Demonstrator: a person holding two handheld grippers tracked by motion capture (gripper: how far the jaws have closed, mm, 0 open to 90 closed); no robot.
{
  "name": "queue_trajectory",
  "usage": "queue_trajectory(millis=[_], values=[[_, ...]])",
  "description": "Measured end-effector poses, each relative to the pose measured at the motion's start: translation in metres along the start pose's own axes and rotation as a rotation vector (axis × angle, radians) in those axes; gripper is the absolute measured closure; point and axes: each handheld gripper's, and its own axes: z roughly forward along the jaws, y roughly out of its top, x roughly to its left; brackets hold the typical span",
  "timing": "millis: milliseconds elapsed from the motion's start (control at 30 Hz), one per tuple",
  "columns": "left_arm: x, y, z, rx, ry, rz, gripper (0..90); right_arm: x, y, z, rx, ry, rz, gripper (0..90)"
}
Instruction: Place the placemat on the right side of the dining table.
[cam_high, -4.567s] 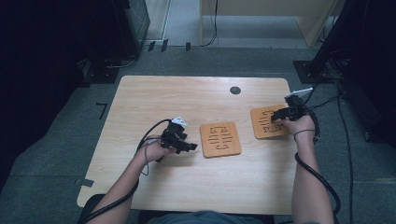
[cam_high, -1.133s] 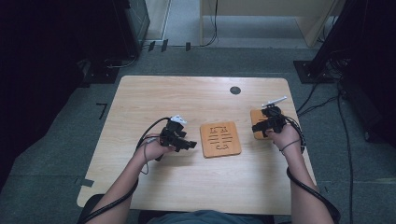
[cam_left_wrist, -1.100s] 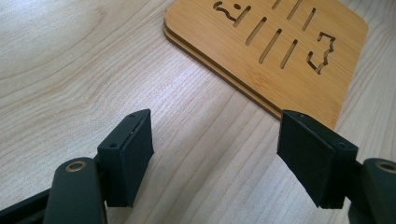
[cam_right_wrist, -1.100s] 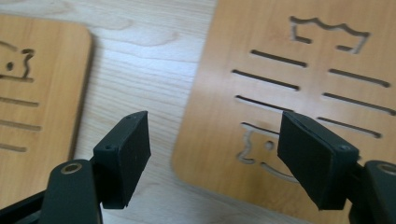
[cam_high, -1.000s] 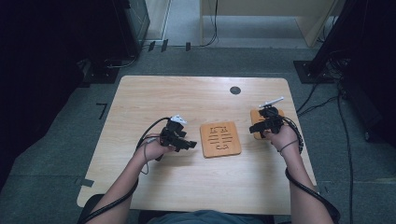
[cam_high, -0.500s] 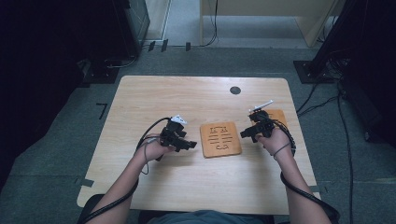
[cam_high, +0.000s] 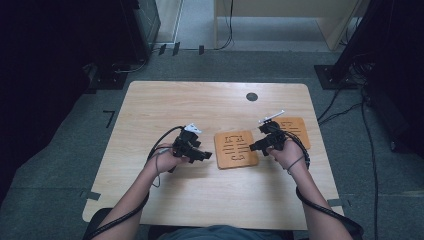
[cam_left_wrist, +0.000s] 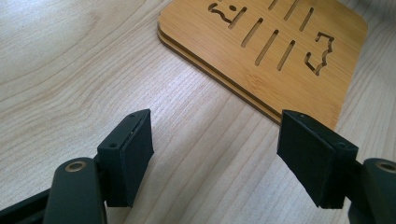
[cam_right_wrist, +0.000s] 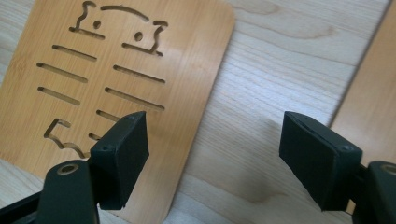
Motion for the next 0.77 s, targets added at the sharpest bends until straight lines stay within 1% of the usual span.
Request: queue_trajectory(millis=[300, 367, 467, 667, 767], values=[[0.0, -0.001, 0.006, 0.018, 0.013, 0.008, 25.7, 0.005, -0.001, 0.008, 0.007, 0.022, -0.013, 23.9], [0.001, -0.001, 0.006, 0.02, 0.013, 0.017, 25.1, 0.006, -0.001, 0.01, 0.012, 0.029, -0.012, 23.8], [0.001, -0.001, 0.007, 0.012, 0.011, 0.012, 24.7, 0.007, 0.0, 0.012, 0.009, 0.035, -0.016, 22.5], [0.001, -0.002, 0.007, 0.009, 0.013, 0.013, 24.2, 0.006, 0.0, 0.013, 0.004, 0.046, -0.027, 20.4], [0.002, -0.002, 0.006, 0.01, 0.014, 0.012, 24.1, 0.006, 0.0, 0.013, 0.006, 0.052, -0.023, 19.9]])
